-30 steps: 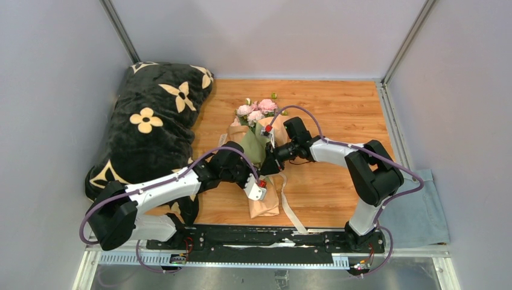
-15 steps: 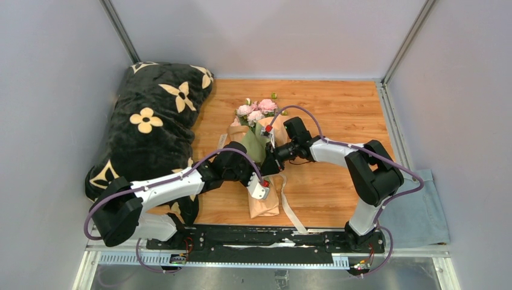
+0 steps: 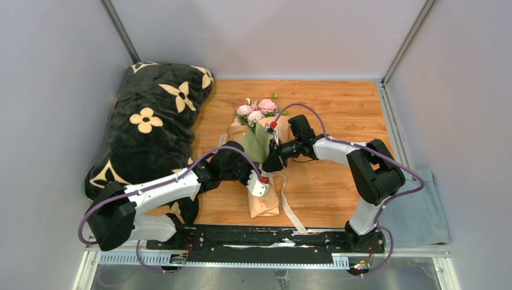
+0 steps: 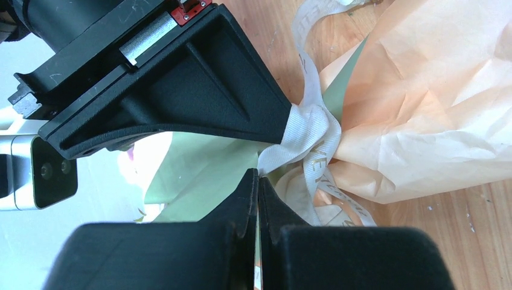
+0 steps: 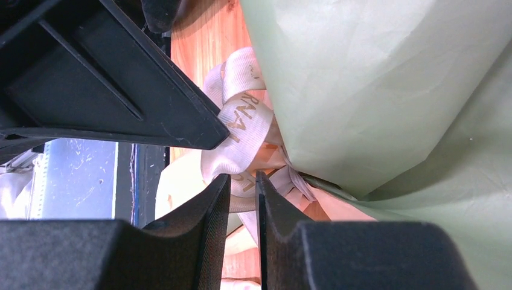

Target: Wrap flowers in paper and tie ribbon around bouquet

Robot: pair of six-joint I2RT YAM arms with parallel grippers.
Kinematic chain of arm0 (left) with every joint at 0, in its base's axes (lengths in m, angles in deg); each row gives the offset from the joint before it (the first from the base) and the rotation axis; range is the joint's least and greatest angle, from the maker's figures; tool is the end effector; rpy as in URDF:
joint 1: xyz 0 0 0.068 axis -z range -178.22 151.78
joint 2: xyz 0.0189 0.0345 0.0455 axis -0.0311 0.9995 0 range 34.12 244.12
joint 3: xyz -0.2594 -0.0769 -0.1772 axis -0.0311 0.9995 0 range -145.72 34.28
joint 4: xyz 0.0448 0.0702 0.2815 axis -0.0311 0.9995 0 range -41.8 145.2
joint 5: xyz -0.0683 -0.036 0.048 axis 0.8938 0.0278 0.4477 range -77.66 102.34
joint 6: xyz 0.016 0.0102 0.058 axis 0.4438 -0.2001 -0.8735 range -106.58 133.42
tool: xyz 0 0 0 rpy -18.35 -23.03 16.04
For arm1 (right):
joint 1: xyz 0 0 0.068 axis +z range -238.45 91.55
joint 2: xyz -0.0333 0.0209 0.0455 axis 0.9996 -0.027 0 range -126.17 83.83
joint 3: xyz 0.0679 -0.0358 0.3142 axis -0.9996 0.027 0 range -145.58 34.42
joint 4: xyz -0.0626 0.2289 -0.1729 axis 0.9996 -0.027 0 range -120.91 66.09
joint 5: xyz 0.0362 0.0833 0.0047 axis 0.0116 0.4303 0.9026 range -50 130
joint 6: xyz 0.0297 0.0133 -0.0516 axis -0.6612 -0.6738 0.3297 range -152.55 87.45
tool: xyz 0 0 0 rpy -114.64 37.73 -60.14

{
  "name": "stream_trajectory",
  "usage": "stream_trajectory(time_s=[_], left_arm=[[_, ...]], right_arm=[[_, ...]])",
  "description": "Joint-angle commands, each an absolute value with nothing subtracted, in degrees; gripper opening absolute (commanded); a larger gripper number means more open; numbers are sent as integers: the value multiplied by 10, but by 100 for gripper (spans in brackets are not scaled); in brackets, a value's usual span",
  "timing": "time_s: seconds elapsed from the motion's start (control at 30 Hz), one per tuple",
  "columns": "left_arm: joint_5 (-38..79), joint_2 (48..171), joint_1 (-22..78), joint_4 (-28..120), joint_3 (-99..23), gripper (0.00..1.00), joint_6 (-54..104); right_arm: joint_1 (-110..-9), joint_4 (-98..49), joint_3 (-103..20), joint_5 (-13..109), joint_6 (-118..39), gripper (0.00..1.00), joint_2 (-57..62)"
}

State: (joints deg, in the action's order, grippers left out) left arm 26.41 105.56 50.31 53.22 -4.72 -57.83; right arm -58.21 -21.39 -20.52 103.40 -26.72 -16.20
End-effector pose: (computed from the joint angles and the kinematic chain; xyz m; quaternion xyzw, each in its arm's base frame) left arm 0.1777 -0.2179 0.2421 0.7971 0.3996 -0.0212 0.4522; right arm 0.3114 0.2285 0.2055 -0.4422 0.6752 0.5426 0.2327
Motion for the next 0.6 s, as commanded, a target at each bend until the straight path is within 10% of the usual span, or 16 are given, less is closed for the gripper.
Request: stream_trajectory(time_s=[0.0, 0.57], left_arm=[[270, 1044, 505, 524, -50, 0, -558], [322, 1030, 504, 560, -34, 0, -579]], right_arm=[[-585, -204, -218, 1049, -267, 27, -160], [-548, -224, -251, 1033, -228, 24, -186]])
